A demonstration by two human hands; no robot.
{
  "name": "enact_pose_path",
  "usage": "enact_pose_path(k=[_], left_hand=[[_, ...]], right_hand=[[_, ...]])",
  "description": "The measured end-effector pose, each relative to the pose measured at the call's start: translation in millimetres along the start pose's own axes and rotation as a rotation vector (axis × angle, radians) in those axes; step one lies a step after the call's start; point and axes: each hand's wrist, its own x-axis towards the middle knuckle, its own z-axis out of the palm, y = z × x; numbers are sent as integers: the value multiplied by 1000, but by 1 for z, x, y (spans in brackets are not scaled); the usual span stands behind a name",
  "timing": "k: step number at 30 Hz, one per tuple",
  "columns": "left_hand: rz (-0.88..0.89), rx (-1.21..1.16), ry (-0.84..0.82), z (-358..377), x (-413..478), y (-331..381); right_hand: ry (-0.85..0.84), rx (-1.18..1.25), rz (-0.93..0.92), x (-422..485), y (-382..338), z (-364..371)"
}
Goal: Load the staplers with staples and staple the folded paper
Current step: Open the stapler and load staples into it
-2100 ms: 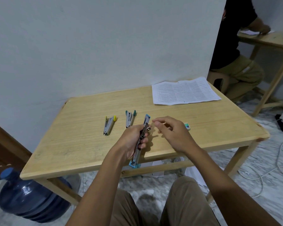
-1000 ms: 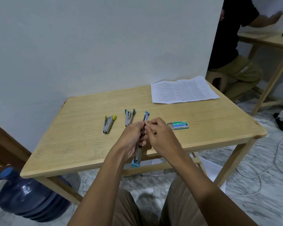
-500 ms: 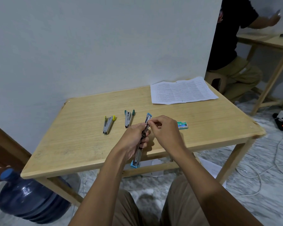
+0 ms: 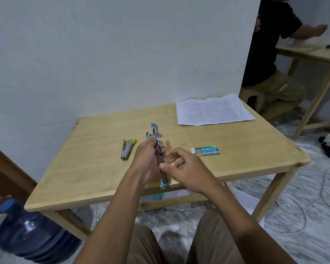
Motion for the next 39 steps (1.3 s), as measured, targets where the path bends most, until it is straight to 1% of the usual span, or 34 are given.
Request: enact_pose_path(k=[2, 3, 5, 8, 11, 14, 16, 19, 22, 24, 25, 27, 29, 30, 32, 35, 39], left_hand=[[35, -86, 18, 3, 0, 4], [54, -124, 19, 5, 0, 6], [88, -168, 17, 7, -1, 10], [123, -181, 26, 6, 1, 12], [138, -211, 43, -3, 7, 17], [111, -221, 1, -15, 11, 20], [74, -133, -62, -21, 9, 19], [-5, 53, -201, -26, 2, 16], [-29, 128, -332, -24, -9, 12], [-24, 86, -370, -20, -15, 10], [-23, 57, -380, -19, -16, 9], [-20, 25, -397, -17, -18, 9], [-22, 29, -417, -16, -19, 10], [-26, 38, -429, -15, -20, 10], [-40, 47, -454, -14, -23, 11], [-47, 54, -492, -15, -25, 13], [47, 150, -460, -18, -22, 9]], right_hand=[[-151, -66, -1, -3, -3, 1], [-185, -95, -9, -4, -6, 1], [-194, -127, -32, -3, -10, 0], [-162, -153, -81, -2, -11, -3], [-94, -133, -91, -4, -11, -4], [67, -60, -176, -2, -11, -9], [168, 8, -236, 2, -13, -15], [245, 152, -257, 12, -19, -21], [306, 253, -188, 24, -21, -23], [316, 335, -102, 31, -22, -21], [288, 388, -49, 33, -22, -19], [147, 522, 51, 36, -23, -15], [-2, 674, 116, 37, -27, -12], [-34, 743, 135, 38, -29, -10], [-12, 828, 172, 40, -31, -8], [44, 825, 211, 43, -33, -4], [71, 819, 237, 44, -32, 3]])
